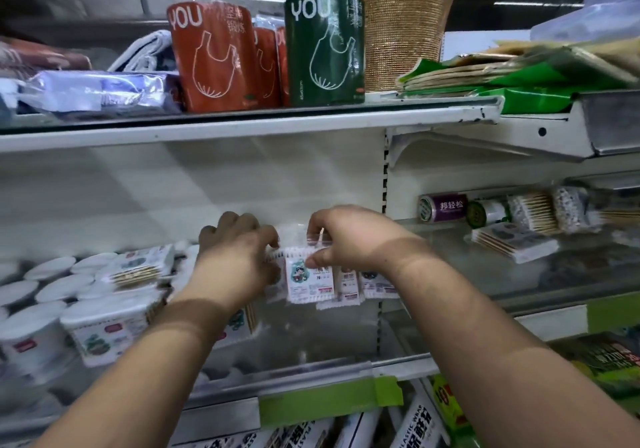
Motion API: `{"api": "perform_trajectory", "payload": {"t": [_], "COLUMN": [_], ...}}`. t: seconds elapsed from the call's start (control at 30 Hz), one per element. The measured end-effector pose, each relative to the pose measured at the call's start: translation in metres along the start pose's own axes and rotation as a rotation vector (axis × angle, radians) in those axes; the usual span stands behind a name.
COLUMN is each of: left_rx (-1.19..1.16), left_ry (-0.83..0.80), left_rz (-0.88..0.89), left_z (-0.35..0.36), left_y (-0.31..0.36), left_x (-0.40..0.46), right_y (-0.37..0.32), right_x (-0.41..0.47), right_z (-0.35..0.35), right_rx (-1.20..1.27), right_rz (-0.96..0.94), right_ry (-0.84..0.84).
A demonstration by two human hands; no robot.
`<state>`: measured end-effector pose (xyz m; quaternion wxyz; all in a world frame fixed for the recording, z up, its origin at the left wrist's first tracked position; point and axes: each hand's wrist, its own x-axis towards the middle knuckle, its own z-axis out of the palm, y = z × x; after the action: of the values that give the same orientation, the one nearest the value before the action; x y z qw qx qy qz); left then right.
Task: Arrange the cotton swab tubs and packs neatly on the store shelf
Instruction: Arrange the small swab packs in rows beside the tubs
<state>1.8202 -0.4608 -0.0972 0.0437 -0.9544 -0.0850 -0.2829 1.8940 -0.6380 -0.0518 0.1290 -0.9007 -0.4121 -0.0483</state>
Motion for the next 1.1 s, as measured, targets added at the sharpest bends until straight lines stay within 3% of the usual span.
{"api": "perform_trajectory", "payload": {"t": [0.07, 0.2, 0.4, 0.6, 0.7, 0.93, 1.1], "left_rx": [0.082, 0.129, -0.169, -0.397, -0.434, -0.46, -0.297], "left_ry": [0.039, -0.218, -0.285, -0.33, -0.297, -0.05, -0.046], "left_rz": [-0.003, -0.105, -0.206, -0.186, -0.188, -0.148, -0.183], "left_z": [0.004, -0.006, -0.016, -0.017, -0.019, -0.03, -0.039], "left_y": [0.001, 0.009, -0.014, -0.026, -0.028, -0.046, -0.081], "left_x": [0.001, 0.01, 0.015, 0.011, 0.004, -0.012, -0.021], "right_y": [-0.006, -0.016, -0.024, -0.033, -0.035, -0.046, -0.073], "right_x": [0.005, 0.012, 0.016, 0.018, 0.015, 0.013, 0.026], "right_z": [0.007, 0.017, 0.032, 0.042, 0.046, 0.028, 0.018], "right_rx": [-0.033, -0.046, -0.02, -0.09, -0.085, -0.069, -0.009], "right_rz": [-0.026, -0.057, -0.093, -0.107, -0.104, -0.013, -0.024], "right_ry": [0.016, 0.045, 0.065, 0.077, 0.084, 0.074, 0.161]}}
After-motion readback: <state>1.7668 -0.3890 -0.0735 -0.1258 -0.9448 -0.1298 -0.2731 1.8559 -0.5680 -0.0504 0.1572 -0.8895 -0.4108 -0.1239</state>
